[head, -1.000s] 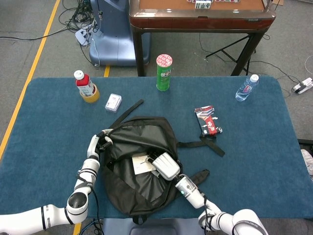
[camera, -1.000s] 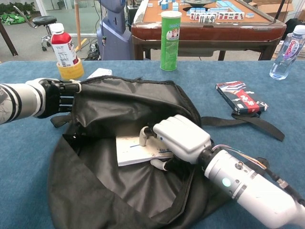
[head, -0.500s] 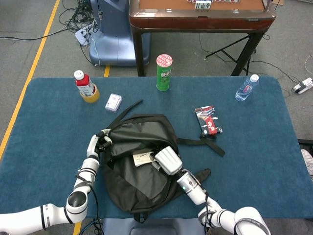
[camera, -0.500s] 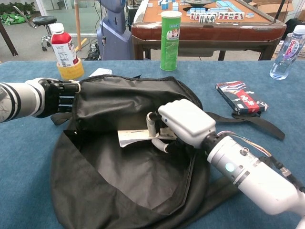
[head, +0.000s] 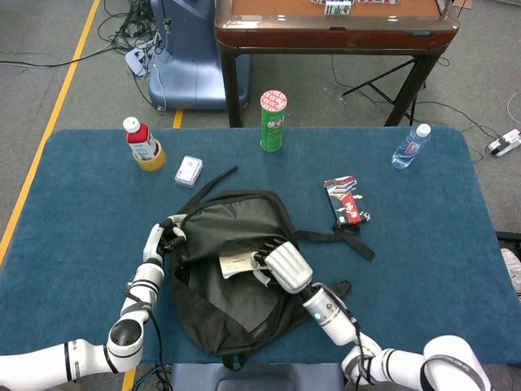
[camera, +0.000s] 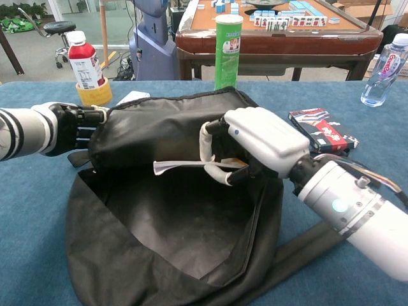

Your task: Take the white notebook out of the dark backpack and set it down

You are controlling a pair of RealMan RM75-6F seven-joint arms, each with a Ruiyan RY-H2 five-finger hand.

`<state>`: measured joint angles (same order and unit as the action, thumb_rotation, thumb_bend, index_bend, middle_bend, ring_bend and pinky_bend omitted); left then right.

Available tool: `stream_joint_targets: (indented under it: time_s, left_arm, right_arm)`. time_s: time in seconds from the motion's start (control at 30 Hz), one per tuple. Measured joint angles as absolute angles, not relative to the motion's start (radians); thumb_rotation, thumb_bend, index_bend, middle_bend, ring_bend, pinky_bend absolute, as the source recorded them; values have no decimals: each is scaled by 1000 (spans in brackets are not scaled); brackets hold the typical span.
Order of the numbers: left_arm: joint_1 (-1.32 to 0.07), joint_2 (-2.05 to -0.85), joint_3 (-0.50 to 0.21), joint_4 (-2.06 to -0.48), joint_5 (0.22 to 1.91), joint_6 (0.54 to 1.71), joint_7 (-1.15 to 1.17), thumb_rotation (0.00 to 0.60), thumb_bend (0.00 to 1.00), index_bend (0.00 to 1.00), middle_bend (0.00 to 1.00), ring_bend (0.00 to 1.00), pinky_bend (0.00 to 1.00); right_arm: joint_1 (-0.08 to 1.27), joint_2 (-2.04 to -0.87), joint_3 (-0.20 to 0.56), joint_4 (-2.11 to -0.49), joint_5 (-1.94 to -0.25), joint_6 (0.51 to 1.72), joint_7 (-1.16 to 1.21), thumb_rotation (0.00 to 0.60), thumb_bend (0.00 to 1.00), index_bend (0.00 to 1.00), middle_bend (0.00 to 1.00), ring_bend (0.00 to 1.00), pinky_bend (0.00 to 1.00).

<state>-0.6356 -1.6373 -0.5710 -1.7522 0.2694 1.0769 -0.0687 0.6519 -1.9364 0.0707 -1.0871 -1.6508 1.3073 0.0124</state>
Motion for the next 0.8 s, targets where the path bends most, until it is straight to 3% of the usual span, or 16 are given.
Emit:
stream_joint_targets:
  time_s: [0.5,0.8]
  left_arm:
    - [-632,-1618,-550,-1764,290,1079,-62,600,838,394,439,392,195]
    - [-618,-1601,-514,-1776,318,1050,-64,600,838,394,432,388,195]
  right_arm:
    - [595,-1602,86,-1523,-1664,1370,-22,600,617,713,624,564,539]
    - [554,-1370,144,-1737,-1644,1422,40,600,617,723,633,581,562]
